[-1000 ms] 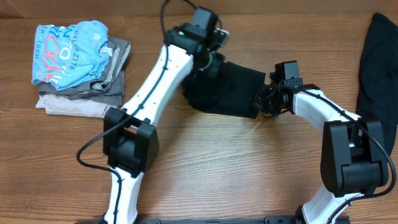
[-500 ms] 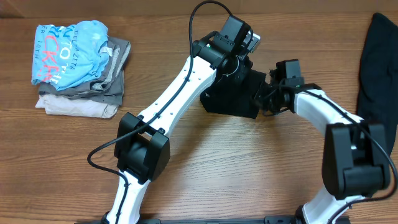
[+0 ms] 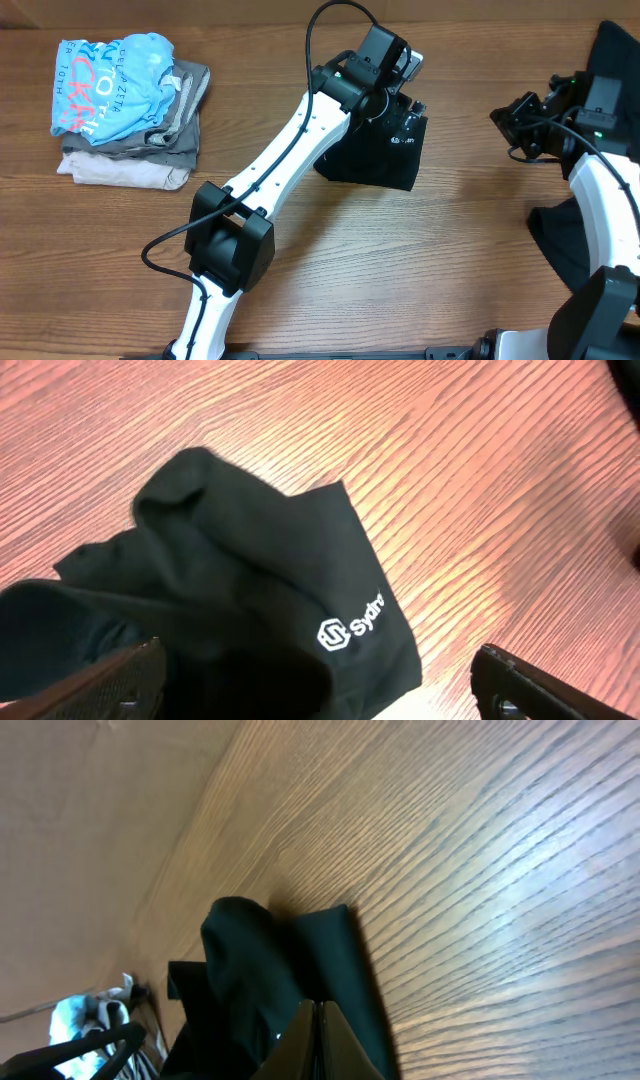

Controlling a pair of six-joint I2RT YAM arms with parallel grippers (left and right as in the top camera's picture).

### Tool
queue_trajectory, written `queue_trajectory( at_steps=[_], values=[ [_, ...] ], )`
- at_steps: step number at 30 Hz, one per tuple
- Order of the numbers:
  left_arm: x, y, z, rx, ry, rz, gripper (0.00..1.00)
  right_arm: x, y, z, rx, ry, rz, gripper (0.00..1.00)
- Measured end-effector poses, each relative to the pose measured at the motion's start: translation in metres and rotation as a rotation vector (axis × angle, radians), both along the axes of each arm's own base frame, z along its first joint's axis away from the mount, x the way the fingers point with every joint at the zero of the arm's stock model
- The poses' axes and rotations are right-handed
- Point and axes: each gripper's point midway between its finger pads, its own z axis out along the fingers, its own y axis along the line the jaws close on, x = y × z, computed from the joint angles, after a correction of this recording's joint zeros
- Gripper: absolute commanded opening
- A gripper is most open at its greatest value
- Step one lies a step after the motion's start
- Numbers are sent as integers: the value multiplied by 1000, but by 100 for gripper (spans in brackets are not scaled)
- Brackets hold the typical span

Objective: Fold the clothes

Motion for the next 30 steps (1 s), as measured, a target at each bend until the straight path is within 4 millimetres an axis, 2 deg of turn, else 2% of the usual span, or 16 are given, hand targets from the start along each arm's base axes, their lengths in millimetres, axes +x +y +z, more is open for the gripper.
queue_trajectory(
  at_steps=[2,4,8,9,10,12,14,15,16,19,23,24,25,27,28,30],
  values=[
    [1,-2,7,-12,-9,-1,100,0,0,1,5,-4,9,6],
    [4,-4,27,-31,-36,-1,100,-1,3,1,10,-7,22,8],
    [4,7,104,-88,-129,20,100,-1,16,3,4,-29,93,20],
    [4,18,128,-101,-154,46,100,-1,24,4,3,-35,122,36],
    [10,47,170,-135,-218,115,100,-2,42,5,-2,-46,184,45],
    [15,82,196,-154,-246,189,100,-3,68,5,-11,-54,256,61],
    [24,139,216,-151,-263,311,100,-5,106,7,-30,-79,354,70],
    [28,164,219,-140,-262,363,100,-7,129,7,-45,-88,400,75],
    [31,185,218,-125,-252,410,100,-8,138,7,-55,-93,422,76],
    [34,221,196,-67,-174,492,100,-14,178,2,-109,-82,451,79],
    [40,220,164,-23,-97,488,100,0,193,-17,-159,-78,403,80],
    [45,218,148,-4,-66,485,100,9,195,-33,-175,-63,384,79],
    [47,218,140,5,-50,485,100,13,194,-43,-185,-48,373,75],
    [50,217,132,14,-34,484,100,21,194,-51,-191,-55,359,55],
    [50,217,129,20,-27,482,100,27,194,-54,-193,-67,346,35],
    [50,217,123,28,-13,479,100,30,193,-61,-202,-60,336,9]
  ],
)
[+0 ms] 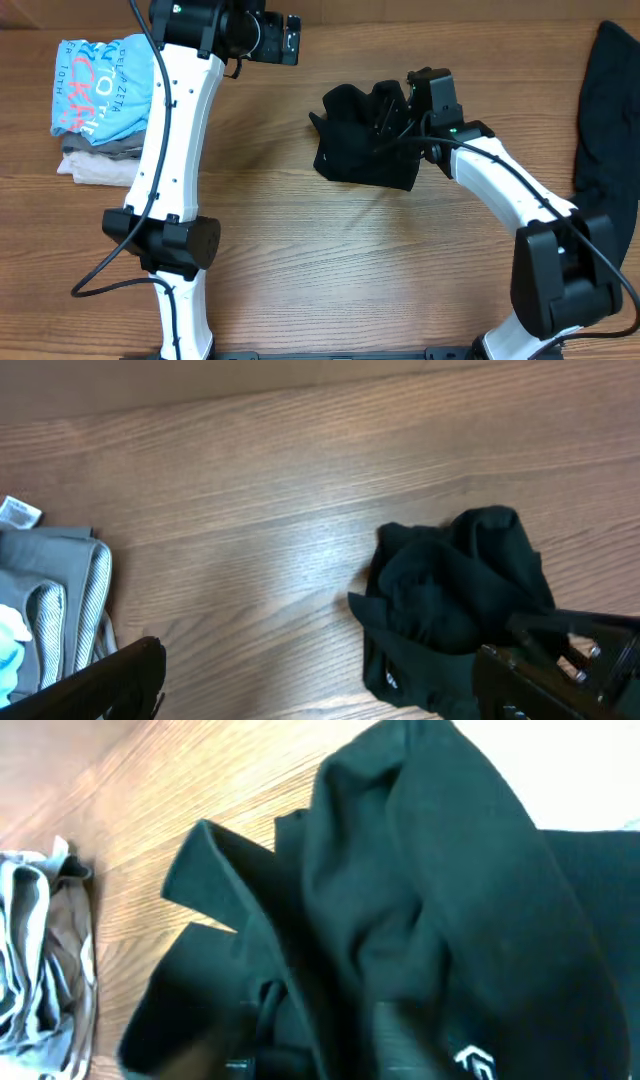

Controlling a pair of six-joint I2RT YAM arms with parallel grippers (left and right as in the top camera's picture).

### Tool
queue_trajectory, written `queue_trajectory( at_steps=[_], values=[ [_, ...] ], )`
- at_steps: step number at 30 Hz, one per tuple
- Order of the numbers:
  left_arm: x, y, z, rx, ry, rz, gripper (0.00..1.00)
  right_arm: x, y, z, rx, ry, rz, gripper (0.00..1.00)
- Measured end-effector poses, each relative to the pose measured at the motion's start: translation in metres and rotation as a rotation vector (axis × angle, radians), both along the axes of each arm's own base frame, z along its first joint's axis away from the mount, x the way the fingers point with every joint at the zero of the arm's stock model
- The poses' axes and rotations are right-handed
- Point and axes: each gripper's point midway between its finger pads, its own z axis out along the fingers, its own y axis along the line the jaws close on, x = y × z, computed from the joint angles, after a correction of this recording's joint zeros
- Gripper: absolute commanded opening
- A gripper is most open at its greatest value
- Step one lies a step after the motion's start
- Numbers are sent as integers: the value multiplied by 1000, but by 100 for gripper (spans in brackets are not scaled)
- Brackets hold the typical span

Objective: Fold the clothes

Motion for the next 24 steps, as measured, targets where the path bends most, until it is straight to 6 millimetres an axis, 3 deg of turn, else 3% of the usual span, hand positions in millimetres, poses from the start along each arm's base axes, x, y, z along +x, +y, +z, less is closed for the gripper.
queue_trajectory(
  at_steps=[1,4,8,12,15,16,17,18,19,20,24],
  values=[
    [0,0,-2,2,5,-1,100,0,-1,-1,-5,3,-6,4],
    [0,0,-2,4,4,-3,100,-5,-8,2,-32,62,-22,4],
    [0,0,-2,11,1,-14,100,-11,-28,23,-78,153,-65,4],
    [0,0,-2,17,-2,-23,100,-17,-75,48,-103,242,-165,4],
    [0,0,-2,27,-7,-38,100,-30,-124,40,-121,333,-269,4],
    [0,0,-2,28,-7,-39,100,-31,-129,39,-123,339,-275,4],
    [0,0,-2,29,-8,-41,100,-34,-136,35,-131,354,-278,10],
    [0,0,-2,29,-8,-41,100,-36,-139,30,-135,367,-277,45],
    [0,0,-2,29,-8,-41,100,-39,-138,23,-145,384,-262,67],
    [0,0,-2,29,-8,-41,100,-43,-138,15,-151,407,-255,79],
    [0,0,-2,29,-8,-41,100,-53,-137,-9,-174,476,-223,81]
  ],
)
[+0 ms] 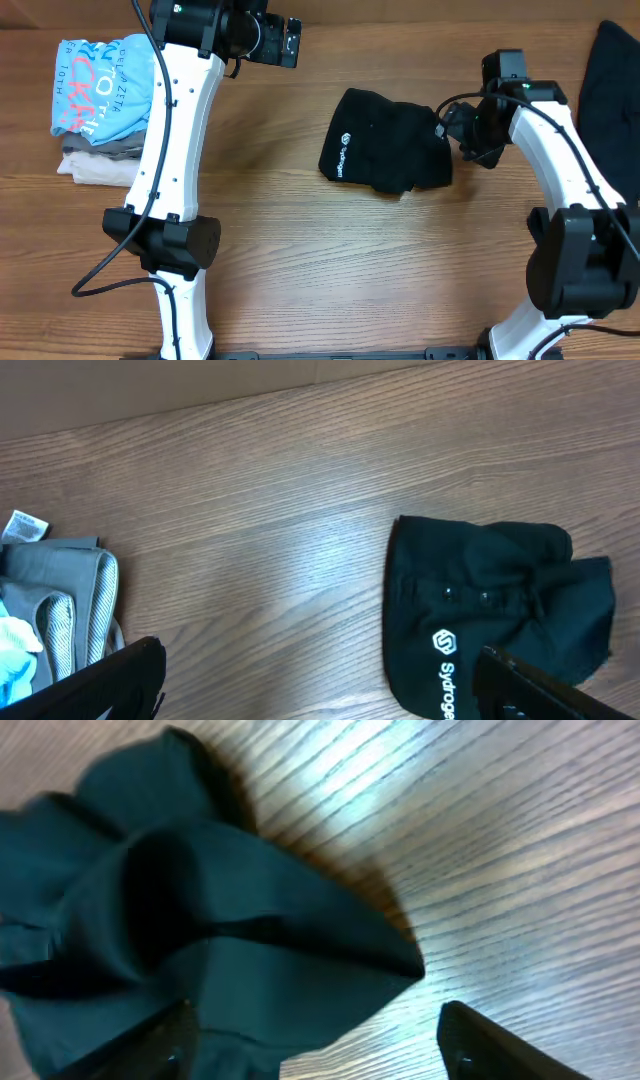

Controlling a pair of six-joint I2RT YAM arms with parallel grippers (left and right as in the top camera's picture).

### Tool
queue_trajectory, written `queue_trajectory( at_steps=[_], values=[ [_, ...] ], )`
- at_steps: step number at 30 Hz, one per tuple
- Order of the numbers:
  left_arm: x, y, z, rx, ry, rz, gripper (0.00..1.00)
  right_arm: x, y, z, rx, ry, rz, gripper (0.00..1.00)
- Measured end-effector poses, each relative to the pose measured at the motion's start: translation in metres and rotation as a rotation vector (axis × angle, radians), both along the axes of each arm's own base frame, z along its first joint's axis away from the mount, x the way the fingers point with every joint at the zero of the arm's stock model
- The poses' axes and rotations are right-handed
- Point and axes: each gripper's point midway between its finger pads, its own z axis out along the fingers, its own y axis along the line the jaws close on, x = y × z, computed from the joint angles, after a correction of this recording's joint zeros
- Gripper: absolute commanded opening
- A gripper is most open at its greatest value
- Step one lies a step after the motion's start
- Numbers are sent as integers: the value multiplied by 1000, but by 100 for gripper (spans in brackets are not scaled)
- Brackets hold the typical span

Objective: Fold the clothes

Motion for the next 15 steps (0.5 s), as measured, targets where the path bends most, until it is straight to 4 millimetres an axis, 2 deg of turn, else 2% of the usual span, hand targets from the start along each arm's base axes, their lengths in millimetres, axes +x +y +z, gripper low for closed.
queue_trajectory(
  at_steps=[2,6,8,12,14,15],
  values=[
    [0,0,0,1,-1,-2,100,0,1,0,4,1,21,81],
    [0,0,0,2,-1,-2,100,21,14,27,48,-98,117,79],
    [0,0,0,2,-1,-2,100,34,27,40,60,-167,180,75],
    [0,0,0,1,-2,-2,100,35,58,44,62,-213,333,68],
    [0,0,0,1,-2,-2,100,38,79,45,58,-255,435,60],
    [0,0,0,1,-2,-2,100,40,83,44,56,-261,454,58]
  ],
)
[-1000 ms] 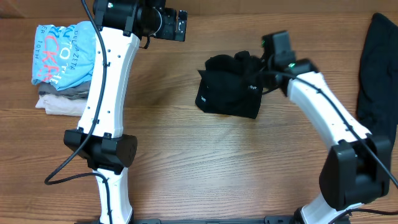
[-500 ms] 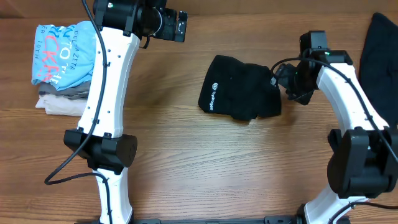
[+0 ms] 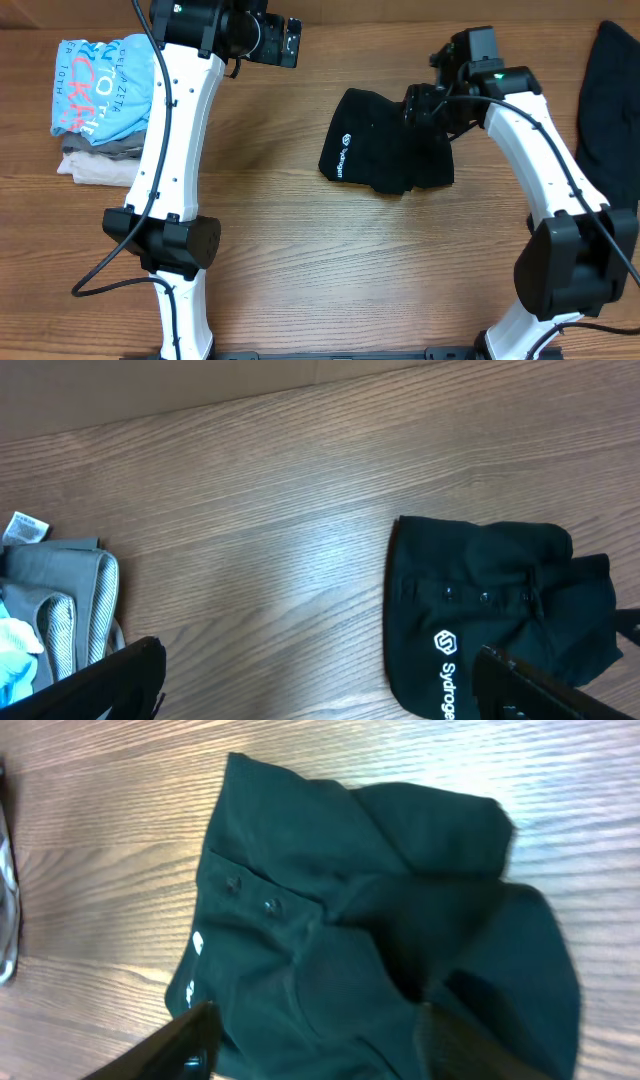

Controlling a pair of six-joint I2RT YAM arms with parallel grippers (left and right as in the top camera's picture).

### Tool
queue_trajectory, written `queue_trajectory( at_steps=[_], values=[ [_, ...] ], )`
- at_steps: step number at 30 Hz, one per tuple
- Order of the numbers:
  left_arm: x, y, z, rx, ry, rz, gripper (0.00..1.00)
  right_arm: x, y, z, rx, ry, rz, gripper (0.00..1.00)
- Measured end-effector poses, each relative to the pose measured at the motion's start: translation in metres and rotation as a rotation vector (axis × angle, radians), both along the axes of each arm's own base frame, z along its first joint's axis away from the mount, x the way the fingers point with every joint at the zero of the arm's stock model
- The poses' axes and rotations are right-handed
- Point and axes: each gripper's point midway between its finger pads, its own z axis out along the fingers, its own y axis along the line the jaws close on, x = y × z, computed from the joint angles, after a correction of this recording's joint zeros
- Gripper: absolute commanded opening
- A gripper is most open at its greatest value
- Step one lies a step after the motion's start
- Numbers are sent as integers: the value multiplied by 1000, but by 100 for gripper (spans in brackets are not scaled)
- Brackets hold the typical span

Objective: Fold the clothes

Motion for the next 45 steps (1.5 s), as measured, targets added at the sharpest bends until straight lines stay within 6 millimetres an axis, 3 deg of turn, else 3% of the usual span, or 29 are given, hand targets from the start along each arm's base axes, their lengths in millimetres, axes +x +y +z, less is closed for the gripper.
queue_trajectory(
  at_steps=[2,6,9,17,18,19,20,21,26,31,33,34,36,39,41,45],
  values=[
    [0,0,0,0,0,0,100,3,2,-9,-9,3,28,49],
    [0,0,0,0,0,0,100,5,2,-37,-33,43,70,5],
    [0,0,0,3,-1,-5,100,2,1,-38,-35,56,73,4],
    [0,0,0,10,-4,-15,100,-65,-8,-50,-64,350,61,4],
    [0,0,0,10,-5,-15,100,-68,-10,-50,-68,363,59,18],
    [0,0,0,10,-4,-15,100,-69,-10,-51,-71,365,58,51],
    [0,0,0,10,-5,-15,100,-68,-11,-53,-75,364,54,73],
    [0,0,0,10,-4,-15,100,-69,-11,-55,-78,364,52,81],
    [0,0,0,10,-4,-15,100,-57,-20,-52,-72,338,-10,86],
    [-4,-6,-3,-5,14,-35,100,-5,-67,14,-12,176,-224,93],
    [-6,-22,-13,-26,37,-74,100,3,-88,32,5,136,-297,95],
    [-8,-32,-20,-35,49,-95,100,5,-117,46,17,105,-381,95],
    [-13,-66,-43,-46,76,-166,100,0,-148,48,26,119,-467,95],
    [-31,-118,-70,-49,102,-273,100,-10,-179,46,30,145,-546,95],
    [-56,-160,-91,-37,129,-364,100,-17,-199,45,31,163,-599,95],
    [-114,-214,-132,24,205,-503,100,-23,-209,43,18,174,-617,95]
  ],
)
